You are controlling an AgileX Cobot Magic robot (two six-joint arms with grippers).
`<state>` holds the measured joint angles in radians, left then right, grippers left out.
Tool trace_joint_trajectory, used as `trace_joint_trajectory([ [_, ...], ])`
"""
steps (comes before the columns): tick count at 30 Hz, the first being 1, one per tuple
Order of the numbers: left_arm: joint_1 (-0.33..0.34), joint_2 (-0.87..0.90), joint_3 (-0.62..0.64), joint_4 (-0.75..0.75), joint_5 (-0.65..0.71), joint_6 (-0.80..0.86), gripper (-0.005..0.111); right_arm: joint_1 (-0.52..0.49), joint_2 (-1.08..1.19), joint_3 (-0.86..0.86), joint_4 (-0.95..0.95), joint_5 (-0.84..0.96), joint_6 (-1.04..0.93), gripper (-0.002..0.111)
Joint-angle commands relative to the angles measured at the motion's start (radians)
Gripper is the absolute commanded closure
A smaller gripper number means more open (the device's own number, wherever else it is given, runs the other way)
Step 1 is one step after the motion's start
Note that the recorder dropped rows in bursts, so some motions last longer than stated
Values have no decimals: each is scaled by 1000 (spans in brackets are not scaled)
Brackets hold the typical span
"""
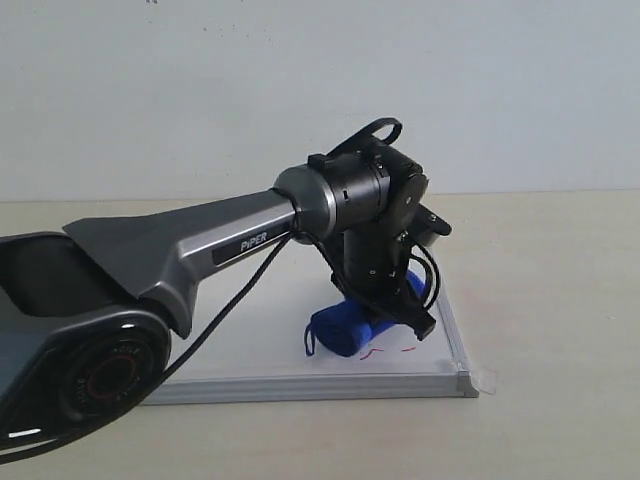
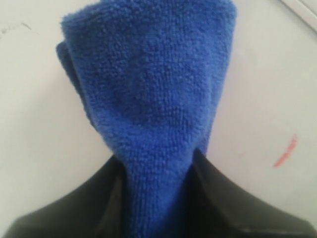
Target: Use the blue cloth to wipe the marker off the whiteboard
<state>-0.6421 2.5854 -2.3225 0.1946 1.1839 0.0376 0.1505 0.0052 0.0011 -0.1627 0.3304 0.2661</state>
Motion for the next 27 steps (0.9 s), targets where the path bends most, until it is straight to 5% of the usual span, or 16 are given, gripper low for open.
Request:
trace_joint_trajectory([
  [1, -19, -45, 70, -79, 37, -38, 103, -2, -5, -1, 1, -14, -4, 107],
  [11, -13, -153, 339, 100, -33, -173, 103, -2, -5, -1, 1, -8, -4, 107],
  [17, 44, -257, 497, 98, -107, -241, 103, -2, -5, -1, 1, -8, -4, 107],
  [27, 26, -272, 547, 74, -234, -353, 103, -2, -5, -1, 1, -8, -4, 107],
])
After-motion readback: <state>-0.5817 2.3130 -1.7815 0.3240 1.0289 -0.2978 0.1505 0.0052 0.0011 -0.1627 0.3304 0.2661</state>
